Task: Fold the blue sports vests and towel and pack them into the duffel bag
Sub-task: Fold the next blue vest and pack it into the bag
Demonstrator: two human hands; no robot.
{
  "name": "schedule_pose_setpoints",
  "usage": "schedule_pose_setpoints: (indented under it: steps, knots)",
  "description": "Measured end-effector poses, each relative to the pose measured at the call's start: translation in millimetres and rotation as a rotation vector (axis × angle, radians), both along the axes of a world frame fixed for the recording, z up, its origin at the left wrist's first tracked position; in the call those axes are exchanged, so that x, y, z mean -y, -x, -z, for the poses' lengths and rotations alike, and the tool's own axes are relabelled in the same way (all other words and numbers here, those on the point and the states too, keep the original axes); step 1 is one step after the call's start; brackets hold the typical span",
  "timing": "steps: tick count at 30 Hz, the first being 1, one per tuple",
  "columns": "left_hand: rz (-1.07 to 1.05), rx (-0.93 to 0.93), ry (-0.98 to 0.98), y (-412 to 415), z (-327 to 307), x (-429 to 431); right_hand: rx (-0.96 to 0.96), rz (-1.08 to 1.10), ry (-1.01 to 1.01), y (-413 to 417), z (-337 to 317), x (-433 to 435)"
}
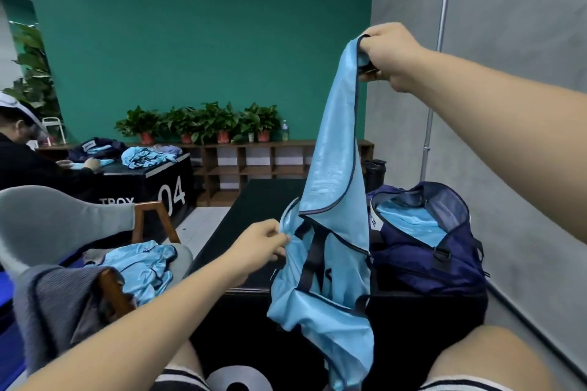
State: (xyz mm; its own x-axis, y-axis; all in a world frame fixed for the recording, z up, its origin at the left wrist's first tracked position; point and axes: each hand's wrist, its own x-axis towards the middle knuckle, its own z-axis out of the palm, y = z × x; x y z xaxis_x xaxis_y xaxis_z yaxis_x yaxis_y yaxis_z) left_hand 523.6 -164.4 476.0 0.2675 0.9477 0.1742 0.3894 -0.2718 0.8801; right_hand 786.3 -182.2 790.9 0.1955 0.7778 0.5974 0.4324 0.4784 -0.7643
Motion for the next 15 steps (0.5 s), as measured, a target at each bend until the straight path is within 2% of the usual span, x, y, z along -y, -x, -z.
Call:
schedule_pose_setpoints:
  steps: [4,8,15]
  knots:
    - [-0.023,0.138,-0.005,33,-40,-4,0.001,0.067,0.059,-21,19,-12]
    - [-0.021,0.174,-0.026,53,-83,-9,0.010,0.082,0.145,-29,44,-20]
    - [-0.055,0.183,-0.104,48,-141,-18,0.173,-0.062,0.318,-1,88,-24]
